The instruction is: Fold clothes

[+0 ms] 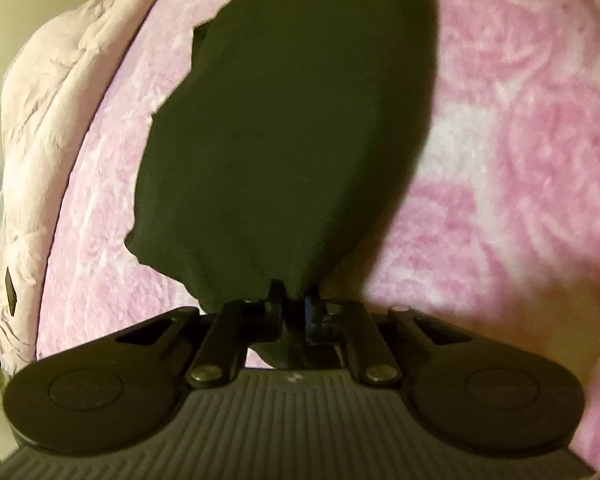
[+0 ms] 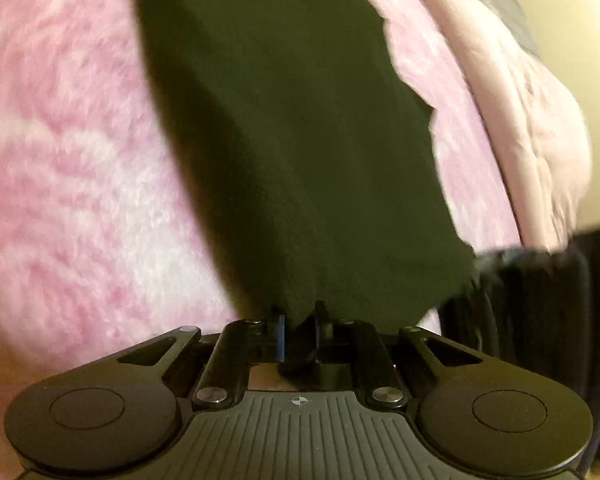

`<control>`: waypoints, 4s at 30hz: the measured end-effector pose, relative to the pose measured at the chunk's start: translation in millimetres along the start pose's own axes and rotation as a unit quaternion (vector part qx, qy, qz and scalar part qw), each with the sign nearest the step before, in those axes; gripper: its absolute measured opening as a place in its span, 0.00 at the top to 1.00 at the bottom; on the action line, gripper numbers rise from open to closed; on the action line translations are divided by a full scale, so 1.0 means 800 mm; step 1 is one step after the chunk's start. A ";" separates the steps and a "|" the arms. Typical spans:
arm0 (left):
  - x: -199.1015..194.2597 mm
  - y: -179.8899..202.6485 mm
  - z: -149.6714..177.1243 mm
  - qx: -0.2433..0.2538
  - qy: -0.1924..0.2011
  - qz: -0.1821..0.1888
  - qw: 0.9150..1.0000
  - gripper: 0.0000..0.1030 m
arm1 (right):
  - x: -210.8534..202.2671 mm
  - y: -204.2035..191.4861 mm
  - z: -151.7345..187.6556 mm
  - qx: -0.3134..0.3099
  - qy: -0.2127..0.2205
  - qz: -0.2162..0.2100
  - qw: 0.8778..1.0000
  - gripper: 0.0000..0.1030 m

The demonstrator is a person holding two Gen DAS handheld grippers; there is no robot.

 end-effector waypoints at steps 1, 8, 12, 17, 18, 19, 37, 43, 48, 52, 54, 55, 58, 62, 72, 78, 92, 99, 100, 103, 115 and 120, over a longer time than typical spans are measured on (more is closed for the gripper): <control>-0.010 -0.001 -0.001 -0.001 0.005 0.003 1.000 0.95 | -0.014 0.003 0.002 0.008 0.001 0.002 1.000 0.91; -0.143 0.060 0.002 -0.020 0.027 0.064 0.997 0.96 | -0.146 -0.043 0.042 0.023 -0.013 -0.032 0.999 0.92; -0.213 0.146 0.017 -0.042 0.011 0.142 0.989 0.95 | -0.214 -0.113 0.089 0.033 -0.039 -0.089 0.995 0.91; -0.233 0.226 0.045 -0.116 -0.052 0.210 0.969 0.93 | -0.242 -0.172 0.122 0.051 -0.058 -0.135 0.988 0.85; -0.234 0.233 0.049 -0.133 -0.065 0.216 0.965 0.89 | -0.244 -0.174 0.128 0.065 -0.068 -0.140 0.986 0.80; -0.236 0.232 0.053 -0.151 -0.073 0.215 0.962 0.88 | -0.246 -0.175 0.134 0.083 -0.079 -0.144 0.983 0.62; -0.072 -0.018 0.062 -0.563 -0.093 0.126 0.811 0.56 | -0.086 0.116 0.149 0.576 0.003 -0.150 0.804 0.38; -0.014 -0.025 0.065 -0.598 -0.098 0.179 0.775 0.63 | -0.012 0.121 0.160 0.627 0.010 -0.195 0.754 0.39; -0.008 -0.023 0.056 -0.585 -0.095 0.190 0.783 0.98 | -0.014 0.113 0.164 0.622 -0.026 -0.194 0.758 0.96; -0.054 -0.052 0.046 -0.581 -0.052 0.157 0.797 0.98 | -0.059 0.153 0.156 0.609 0.004 -0.143 0.780 0.96; -0.066 -0.065 0.044 -0.586 -0.040 0.149 0.795 0.98 | -0.068 0.167 0.153 0.607 0.018 -0.127 0.784 0.96; -0.070 -0.070 0.043 -0.588 -0.036 0.145 0.795 0.98 | -0.068 0.172 0.151 0.607 0.022 -0.121 0.785 0.96; -0.037 -0.061 0.047 -0.589 -0.057 0.143 0.793 0.98 | -0.025 0.163 0.145 0.598 0.008 -0.120 0.793 0.96; 0.003 -0.037 0.060 -0.580 -0.100 0.143 0.796 0.92 | 0.018 0.140 0.146 0.575 -0.022 -0.120 0.809 0.76; -0.097 -0.003 0.009 -0.485 -0.047 0.126 0.864 0.83 | -0.130 0.082 0.114 0.602 0.068 -0.191 0.772 0.43; -0.095 0.132 -0.046 -0.385 -0.064 0.207 0.897 0.82 | -0.164 -0.066 0.121 0.525 0.023 -0.295 0.798 0.43; -0.141 0.132 -0.004 -0.350 -0.102 0.168 0.916 0.81 | -0.228 -0.110 0.176 0.539 -0.035 -0.244 0.805 0.43; -0.170 0.103 0.017 -0.268 -0.056 0.157 0.949 0.70 | -0.264 -0.138 0.033 0.520 0.017 -0.222 0.825 0.41; -0.171 0.102 0.026 -0.242 -0.046 0.157 0.956 0.70 | -0.270 -0.142 0.012 0.517 0.024 -0.219 0.827 0.36; -0.171 0.100 0.056 -0.169 -0.017 0.158 0.973 0.70 | -0.286 -0.154 -0.049 0.508 0.047 -0.210 0.834 0.19; -0.161 0.043 0.162 -0.051 0.076 0.171 0.981 0.58 | -0.282 -0.324 -0.293 0.156 0.049 -0.148 0.975 0.34; -0.163 0.062 0.162 0.026 0.119 0.161 0.979 0.50 | -0.273 -0.298 -0.292 0.216 0.038 -0.135 0.966 0.92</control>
Point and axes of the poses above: each gripper's, at about its wrist camera, not at the fingertips, and x roughly the way its jaws point, y to its right, z to its underside, the point moved 9 cm from there along x, roughly the way its jaws point, and after that the axes turned 3 degrees about -x, right-handed, at the moved point
